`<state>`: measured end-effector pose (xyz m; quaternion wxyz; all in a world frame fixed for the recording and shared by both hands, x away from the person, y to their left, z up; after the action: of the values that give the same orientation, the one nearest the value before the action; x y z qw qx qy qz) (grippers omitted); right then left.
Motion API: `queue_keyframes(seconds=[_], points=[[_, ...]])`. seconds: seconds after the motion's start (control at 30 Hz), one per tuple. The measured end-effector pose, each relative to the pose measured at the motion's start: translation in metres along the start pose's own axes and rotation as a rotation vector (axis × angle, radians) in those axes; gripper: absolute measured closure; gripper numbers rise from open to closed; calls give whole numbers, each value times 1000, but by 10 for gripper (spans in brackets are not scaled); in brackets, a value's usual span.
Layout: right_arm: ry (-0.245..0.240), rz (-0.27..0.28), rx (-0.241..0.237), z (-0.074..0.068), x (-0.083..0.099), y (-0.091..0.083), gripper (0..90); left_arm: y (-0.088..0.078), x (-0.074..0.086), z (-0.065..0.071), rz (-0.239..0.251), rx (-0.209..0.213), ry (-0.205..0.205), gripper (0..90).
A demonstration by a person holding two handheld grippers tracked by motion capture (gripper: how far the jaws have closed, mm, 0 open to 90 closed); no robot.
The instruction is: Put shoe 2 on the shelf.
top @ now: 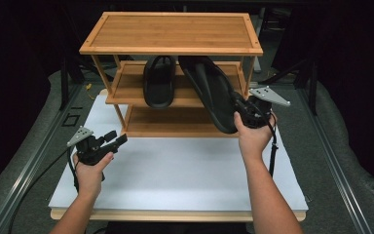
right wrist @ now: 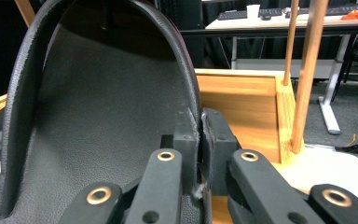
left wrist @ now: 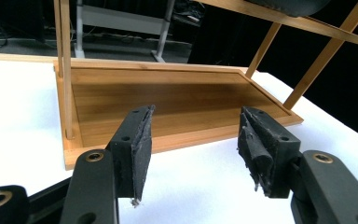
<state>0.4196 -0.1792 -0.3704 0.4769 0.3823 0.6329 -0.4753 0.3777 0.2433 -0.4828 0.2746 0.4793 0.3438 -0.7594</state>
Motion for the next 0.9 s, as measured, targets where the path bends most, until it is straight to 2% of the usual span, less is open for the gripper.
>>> queue_keyframes(seconds=[0.1,0.17,0.4,0.73,0.87,0.9], points=[[-13,6,19,-1,-1,8,854,0,0,0,1,1,-5,446],[-27,-10,29,0,-1,12,854,-1,0,0,1,1,-7,446],[-14,-28,53,-1,-2,31,854,0,0,0,-1,3,-8,446],[-31,-45,88,-12,-11,55,854,0,0,0,2,7,-8,446],[-9,-47,89,-12,-10,66,853,-1,0,1,4,9,-11,446],[-7,-63,98,-12,-8,68,853,-1,0,1,5,10,-11,446]])
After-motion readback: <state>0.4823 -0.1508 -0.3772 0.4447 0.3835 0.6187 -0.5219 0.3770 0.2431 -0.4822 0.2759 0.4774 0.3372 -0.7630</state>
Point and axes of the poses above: each handheld gripper's, and its own axes: y roughly forward along the jaws, x roughly out of its underside, z roughly to its right, the point moved 4 cm from there along y, roughly forward along the jaws, and after that the axes turned 5 degrees about x, right-handed, at the moved point
